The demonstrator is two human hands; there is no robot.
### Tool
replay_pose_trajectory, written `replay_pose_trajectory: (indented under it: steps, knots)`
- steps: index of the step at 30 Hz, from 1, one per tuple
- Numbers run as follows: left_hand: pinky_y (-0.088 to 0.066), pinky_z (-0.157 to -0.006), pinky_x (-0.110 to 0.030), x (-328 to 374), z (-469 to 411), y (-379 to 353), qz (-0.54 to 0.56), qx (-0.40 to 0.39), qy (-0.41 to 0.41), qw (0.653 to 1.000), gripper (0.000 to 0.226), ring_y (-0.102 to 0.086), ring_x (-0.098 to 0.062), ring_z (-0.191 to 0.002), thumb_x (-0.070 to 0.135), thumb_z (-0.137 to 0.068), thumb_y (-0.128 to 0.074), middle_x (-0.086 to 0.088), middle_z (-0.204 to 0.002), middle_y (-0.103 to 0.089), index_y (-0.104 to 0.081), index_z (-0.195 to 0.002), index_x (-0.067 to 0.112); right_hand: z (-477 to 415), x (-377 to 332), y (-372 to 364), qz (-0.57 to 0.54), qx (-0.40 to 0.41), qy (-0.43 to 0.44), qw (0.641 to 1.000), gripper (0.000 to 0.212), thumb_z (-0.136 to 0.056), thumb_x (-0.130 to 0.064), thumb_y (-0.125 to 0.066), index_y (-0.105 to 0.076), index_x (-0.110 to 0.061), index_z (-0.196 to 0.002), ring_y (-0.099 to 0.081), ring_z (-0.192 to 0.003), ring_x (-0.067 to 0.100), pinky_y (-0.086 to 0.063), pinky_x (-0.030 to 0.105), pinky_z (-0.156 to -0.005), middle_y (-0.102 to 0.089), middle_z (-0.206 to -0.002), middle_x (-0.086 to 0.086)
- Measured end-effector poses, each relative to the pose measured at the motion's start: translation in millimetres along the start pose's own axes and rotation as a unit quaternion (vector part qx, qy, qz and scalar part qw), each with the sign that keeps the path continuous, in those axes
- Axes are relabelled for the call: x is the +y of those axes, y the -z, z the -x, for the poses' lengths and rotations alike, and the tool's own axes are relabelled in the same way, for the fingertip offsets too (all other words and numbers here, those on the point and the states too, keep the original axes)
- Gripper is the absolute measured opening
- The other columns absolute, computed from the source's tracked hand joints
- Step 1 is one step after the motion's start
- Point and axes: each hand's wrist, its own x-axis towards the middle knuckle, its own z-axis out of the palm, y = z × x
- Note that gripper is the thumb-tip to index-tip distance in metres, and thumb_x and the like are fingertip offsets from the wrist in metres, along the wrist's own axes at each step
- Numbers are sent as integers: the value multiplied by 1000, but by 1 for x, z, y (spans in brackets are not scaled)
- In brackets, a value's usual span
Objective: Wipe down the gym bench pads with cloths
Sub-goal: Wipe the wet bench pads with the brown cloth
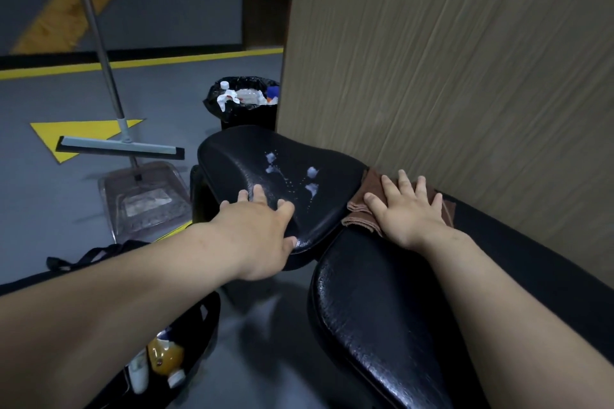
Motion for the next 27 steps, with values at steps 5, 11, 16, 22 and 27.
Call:
replay_pose_trajectory:
  steps: [5, 11, 16, 22, 27]
  knots:
    - [-26, -115, -57, 1, -1, 3, 5, -12, 0, 1000, 58, -8, -50, -147, 52, -101, -31, -29, -161, 1, -19, -147, 19, 20, -4, -4, 1, 1, 13, 1000, 72, -96, -67, -15, -2, -31, -157, 19, -149, 30, 10, 57, -118, 13, -165, -1]
    - [-30, -114, -56, -4, 1, 4, 6, -3, -8, 1000, 62, -14, -49, -147, 57, -99, -33, -28, -161, -5, -19, -149, 24, 54, -13, -9, 5, -4, 56, 998, 72, -96, -66, -15, 0, -31, -157, 19, -149, 30, 11, 55, -118, 13, -165, -1]
    - [-41, -102, -51, -13, 6, 4, -24, 51, -27, 998, 65, -40, -41, -134, 68, -93, -33, -24, -155, -30, -31, -144, 27, 77, -36, -10, 4, -12, 89, 996, 71, -97, -65, -17, 0, -32, -157, 23, -148, 30, 13, 57, -117, 16, -164, 0]
    - [-47, -91, -45, -35, 4, 16, 8, 81, -70, 994, 70, -46, -27, -119, 73, -86, -43, -4, -132, -48, -39, -143, 33, 83, -74, -19, 19, -14, 141, 990, 74, -96, -65, -20, 8, -31, -156, 26, -147, 30, 14, 59, -116, 20, -163, 2]
    - [-37, -108, -53, -53, -11, 18, 50, 55, -38, 996, 100, -32, -26, -135, 85, -71, -51, -6, -146, -32, -33, -148, 23, 76, -85, -22, 17, -9, 122, 992, 77, -95, -66, -18, 11, -28, -156, 27, -147, 30, 15, 58, -116, 25, -162, 2]
